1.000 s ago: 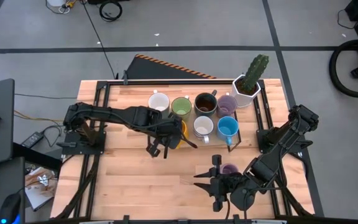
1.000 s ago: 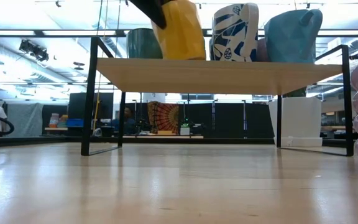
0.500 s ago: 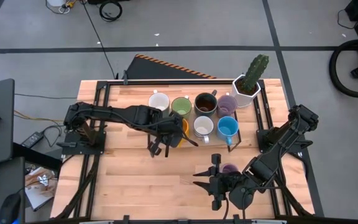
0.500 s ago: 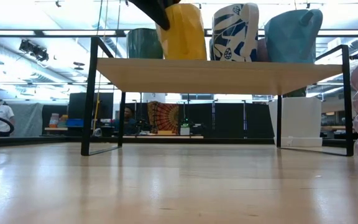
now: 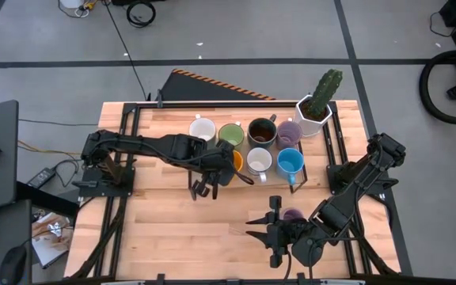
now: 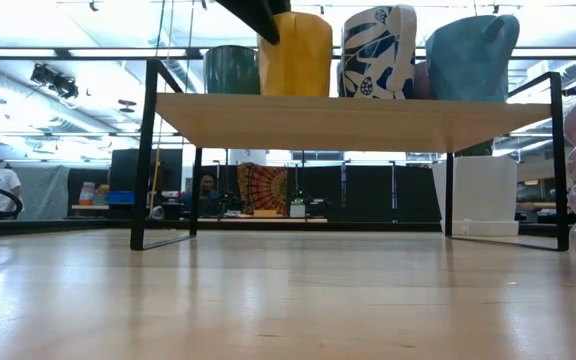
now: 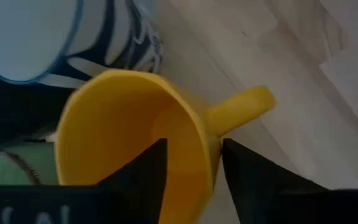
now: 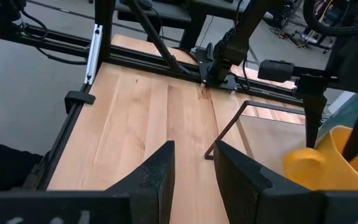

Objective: Place coffee mugs
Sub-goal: Put the yellow mug on the shelf aligned with the other light green mug on the shelf, then put the purple mug on the shelf aligned with the other light blue mug on the shelf

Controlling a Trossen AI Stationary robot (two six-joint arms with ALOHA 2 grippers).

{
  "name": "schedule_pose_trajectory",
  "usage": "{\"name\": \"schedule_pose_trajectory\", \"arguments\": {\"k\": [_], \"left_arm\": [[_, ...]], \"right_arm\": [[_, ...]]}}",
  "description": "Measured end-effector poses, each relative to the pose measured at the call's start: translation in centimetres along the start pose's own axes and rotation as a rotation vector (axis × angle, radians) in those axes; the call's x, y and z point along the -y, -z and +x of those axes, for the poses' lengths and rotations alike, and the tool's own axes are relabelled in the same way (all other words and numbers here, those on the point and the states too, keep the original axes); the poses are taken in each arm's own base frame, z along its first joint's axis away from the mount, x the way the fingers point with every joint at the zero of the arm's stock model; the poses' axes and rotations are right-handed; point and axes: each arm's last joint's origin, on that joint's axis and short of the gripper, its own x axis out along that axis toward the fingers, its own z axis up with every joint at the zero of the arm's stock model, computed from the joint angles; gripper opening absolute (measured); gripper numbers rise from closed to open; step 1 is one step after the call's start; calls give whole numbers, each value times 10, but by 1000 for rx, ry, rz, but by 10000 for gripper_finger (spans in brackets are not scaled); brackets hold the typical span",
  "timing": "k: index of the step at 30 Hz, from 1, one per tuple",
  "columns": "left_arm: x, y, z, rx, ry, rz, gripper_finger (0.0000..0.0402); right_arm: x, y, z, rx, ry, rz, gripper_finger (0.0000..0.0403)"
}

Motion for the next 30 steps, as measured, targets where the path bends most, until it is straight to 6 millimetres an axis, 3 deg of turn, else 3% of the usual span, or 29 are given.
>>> {"name": "schedule_pose_trajectory", "arguments": {"k": [6,14,21,26,30], "left_arm": [[-2,-2,0,7,-34,-22,192],[0,-6,-2,29,-53,-14,186],[16,-9,-26,21,-132,-2,186],[36,-11,-44,26,-120,-115,185],[52,-11,-48,12,2,-245,185]], "right_arm": [[0,0,0,0,0,4,117],[0,0,0,0,0,4,117],[0,1,0,-10,-4,32,117],[10,0,-8,-169,-50,167,117],[21,8,-10,-352,-66,262,117]]}}
